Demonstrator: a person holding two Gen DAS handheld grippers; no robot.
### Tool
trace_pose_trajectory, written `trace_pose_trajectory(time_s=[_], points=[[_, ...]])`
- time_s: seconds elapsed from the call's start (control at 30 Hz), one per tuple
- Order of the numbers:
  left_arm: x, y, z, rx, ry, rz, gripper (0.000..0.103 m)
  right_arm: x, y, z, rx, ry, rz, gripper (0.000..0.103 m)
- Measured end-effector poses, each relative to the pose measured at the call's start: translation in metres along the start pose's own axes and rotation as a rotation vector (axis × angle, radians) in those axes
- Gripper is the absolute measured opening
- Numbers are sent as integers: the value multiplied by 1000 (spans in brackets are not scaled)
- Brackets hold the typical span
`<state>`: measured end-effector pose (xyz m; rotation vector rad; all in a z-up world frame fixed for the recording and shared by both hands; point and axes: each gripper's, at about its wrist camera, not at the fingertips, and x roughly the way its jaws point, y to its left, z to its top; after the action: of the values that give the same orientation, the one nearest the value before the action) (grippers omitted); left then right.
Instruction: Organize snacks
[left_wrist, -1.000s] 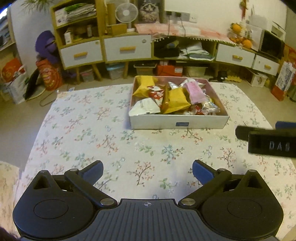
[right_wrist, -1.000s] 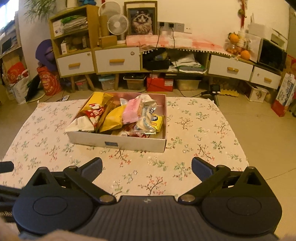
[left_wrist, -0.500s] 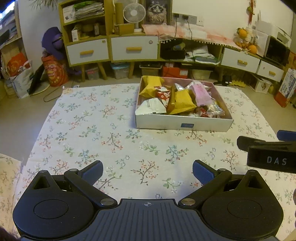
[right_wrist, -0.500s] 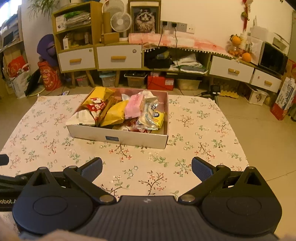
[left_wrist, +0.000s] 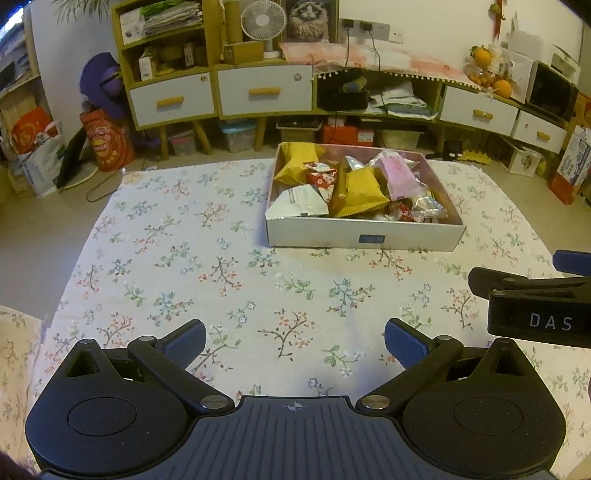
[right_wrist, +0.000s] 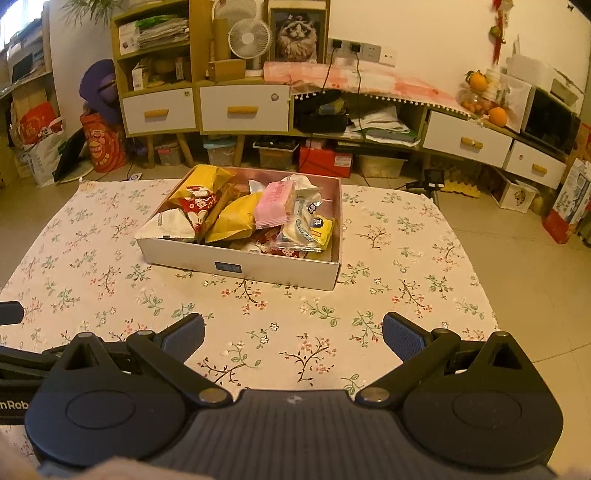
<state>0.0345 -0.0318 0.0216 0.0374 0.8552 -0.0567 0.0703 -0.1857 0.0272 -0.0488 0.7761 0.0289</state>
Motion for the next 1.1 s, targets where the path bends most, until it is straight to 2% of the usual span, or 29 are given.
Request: trace_pose_trajectory(time_s=[1.1], points=[[3, -3, -1, 4, 14, -9, 103, 1, 0, 1, -5, 2, -7, 103]])
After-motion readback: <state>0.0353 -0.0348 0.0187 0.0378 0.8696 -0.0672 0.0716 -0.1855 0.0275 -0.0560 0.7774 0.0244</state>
